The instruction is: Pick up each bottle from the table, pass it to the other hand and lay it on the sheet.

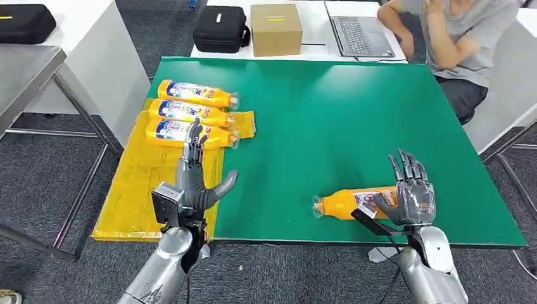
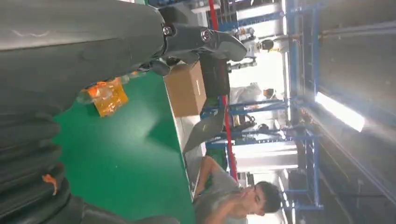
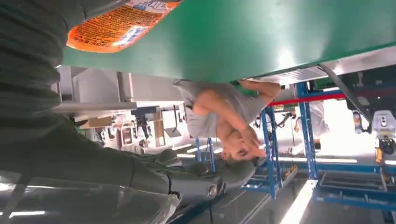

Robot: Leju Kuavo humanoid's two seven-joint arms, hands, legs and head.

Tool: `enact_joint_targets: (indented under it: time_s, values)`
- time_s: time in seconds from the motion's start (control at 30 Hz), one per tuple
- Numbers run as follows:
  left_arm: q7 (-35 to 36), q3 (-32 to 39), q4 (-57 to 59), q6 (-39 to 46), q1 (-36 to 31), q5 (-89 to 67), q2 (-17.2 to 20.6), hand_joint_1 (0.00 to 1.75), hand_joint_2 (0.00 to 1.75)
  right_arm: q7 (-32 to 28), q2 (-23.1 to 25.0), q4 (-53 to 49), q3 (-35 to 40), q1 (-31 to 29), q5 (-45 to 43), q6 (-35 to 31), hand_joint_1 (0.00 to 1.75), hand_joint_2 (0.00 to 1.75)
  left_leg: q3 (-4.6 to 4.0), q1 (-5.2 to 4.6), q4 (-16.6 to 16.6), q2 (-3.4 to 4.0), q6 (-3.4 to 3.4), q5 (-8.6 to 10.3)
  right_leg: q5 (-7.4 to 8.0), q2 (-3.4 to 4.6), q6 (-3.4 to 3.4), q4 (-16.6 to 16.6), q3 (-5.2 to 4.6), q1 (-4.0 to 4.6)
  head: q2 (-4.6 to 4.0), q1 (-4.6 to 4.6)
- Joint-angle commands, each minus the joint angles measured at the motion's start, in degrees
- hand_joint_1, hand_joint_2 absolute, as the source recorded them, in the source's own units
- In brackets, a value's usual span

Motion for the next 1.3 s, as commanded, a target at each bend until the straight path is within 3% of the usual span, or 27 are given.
enact_joint_targets:
  time_s: [0.03,0.6,0.77,1.3]
  values:
    - [0.15,-1.19,6.48,0.09,-3.45,-0.31,-0.10,0.00,1.75,0.55,-1.03,1.25,2.52,1.78,-1.86,4.36,0.00,1.75,0.18,0.05,-0.04,-0.09,-0.07,-0.02,-0.05,-0.12,-0.07,-0.06,0.23,0.05,0.00,0.00]
    - [0.15,-2.35,6.98,0.56,-3.71,-0.80,0.15,0.00,1.75,-0.03,-0.53,-1.77,4.51,2.66,-4.45,6.60,0.00,1.75,0.34,0.07,-0.04,0.00,-0.11,-0.06,-0.04,-0.06,-0.11,-0.07,0.35,0.08,0.00,0.00]
    - [0.15,-3.93,6.77,2.66,-3.92,-0.84,-0.15,0.00,1.75,-4.55,0.43,-3.02,3.17,3.09,-11.39,-0.19,0.00,1.75,0.26,0.04,-0.03,-0.01,-0.07,-0.02,-0.01,-0.07,-0.09,-0.04,0.25,0.05,-0.02,-0.02]
    - [0.15,-4.91,5.86,3.94,-3.51,-1.31,0.12,0.00,1.75,-6.66,1.08,-2.91,4.05,1.86,-15.36,-2.07,0.00,1.75,0.16,0.02,-0.01,0.10,-0.10,-0.10,-0.05,0.05,-0.11,0.02,0.18,0.03,0.00,0.00]
